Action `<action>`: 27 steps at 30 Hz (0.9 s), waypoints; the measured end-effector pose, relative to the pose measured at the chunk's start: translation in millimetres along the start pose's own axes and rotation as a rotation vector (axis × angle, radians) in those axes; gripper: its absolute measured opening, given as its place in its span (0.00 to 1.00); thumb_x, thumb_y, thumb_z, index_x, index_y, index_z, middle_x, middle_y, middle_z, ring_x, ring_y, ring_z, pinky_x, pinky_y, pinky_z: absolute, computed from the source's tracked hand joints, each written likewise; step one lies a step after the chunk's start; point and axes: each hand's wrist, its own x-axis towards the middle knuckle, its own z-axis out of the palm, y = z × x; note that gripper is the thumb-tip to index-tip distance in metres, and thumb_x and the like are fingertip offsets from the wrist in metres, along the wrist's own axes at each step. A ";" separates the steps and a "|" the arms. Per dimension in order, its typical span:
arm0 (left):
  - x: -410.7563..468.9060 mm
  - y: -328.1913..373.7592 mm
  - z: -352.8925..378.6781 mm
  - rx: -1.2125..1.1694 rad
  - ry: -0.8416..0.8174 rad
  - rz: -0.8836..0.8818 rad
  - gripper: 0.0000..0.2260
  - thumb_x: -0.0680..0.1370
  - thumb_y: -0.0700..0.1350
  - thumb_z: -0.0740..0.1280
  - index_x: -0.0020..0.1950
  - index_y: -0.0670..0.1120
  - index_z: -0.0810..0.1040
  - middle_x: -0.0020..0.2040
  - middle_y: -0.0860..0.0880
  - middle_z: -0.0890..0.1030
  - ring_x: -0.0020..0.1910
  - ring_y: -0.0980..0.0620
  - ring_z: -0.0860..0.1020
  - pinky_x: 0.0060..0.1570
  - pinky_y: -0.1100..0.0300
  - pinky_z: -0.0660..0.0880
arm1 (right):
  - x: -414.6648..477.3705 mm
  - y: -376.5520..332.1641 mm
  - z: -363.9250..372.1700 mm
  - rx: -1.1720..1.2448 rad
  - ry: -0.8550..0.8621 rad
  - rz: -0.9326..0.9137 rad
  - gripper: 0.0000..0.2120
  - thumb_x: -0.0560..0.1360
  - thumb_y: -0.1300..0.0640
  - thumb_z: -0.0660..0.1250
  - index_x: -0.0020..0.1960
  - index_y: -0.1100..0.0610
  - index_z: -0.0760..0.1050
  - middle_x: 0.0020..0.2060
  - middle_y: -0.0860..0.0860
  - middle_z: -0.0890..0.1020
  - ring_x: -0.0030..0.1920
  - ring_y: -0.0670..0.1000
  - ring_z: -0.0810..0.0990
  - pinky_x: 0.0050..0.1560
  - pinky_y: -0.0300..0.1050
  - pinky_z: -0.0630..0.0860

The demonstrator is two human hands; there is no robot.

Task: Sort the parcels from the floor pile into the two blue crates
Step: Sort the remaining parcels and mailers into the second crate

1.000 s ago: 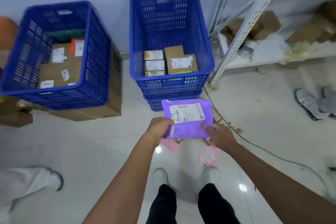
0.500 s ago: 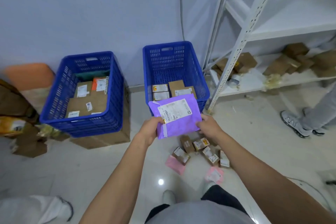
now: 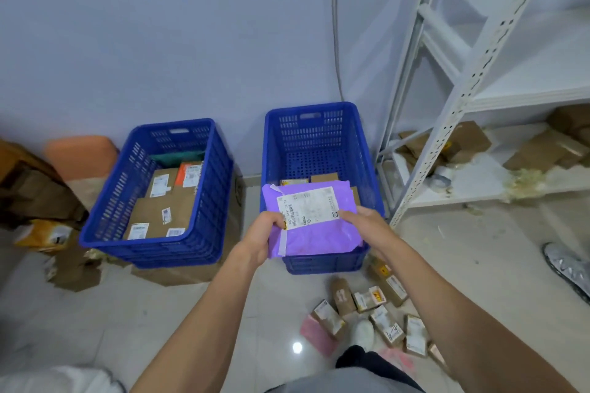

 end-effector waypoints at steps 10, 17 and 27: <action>107.1 39.6 34.0 0.266 0.199 0.031 0.08 0.80 0.40 0.64 0.54 0.40 0.80 0.45 0.45 0.87 0.43 0.46 0.85 0.48 0.53 0.82 | 119.3 -44.8 -61.2 -0.170 0.082 -0.005 0.07 0.80 0.58 0.64 0.51 0.52 0.81 0.47 0.49 0.85 0.44 0.50 0.84 0.42 0.44 0.80; 206.2 62.0 47.0 0.377 0.111 -0.045 0.10 0.81 0.38 0.63 0.62 0.41 0.76 0.50 0.46 0.85 0.41 0.50 0.82 0.48 0.53 0.80 | 208.7 -50.3 -80.0 -0.516 0.124 -0.002 0.11 0.78 0.60 0.57 0.51 0.57 0.77 0.49 0.54 0.83 0.48 0.57 0.81 0.48 0.53 0.78; 402.3 27.4 43.5 0.474 0.110 -0.124 0.13 0.78 0.36 0.64 0.62 0.44 0.73 0.55 0.42 0.83 0.49 0.44 0.81 0.56 0.45 0.80 | 354.5 31.2 -57.3 -0.712 0.273 0.152 0.19 0.76 0.64 0.56 0.66 0.63 0.69 0.66 0.59 0.74 0.65 0.63 0.74 0.63 0.55 0.72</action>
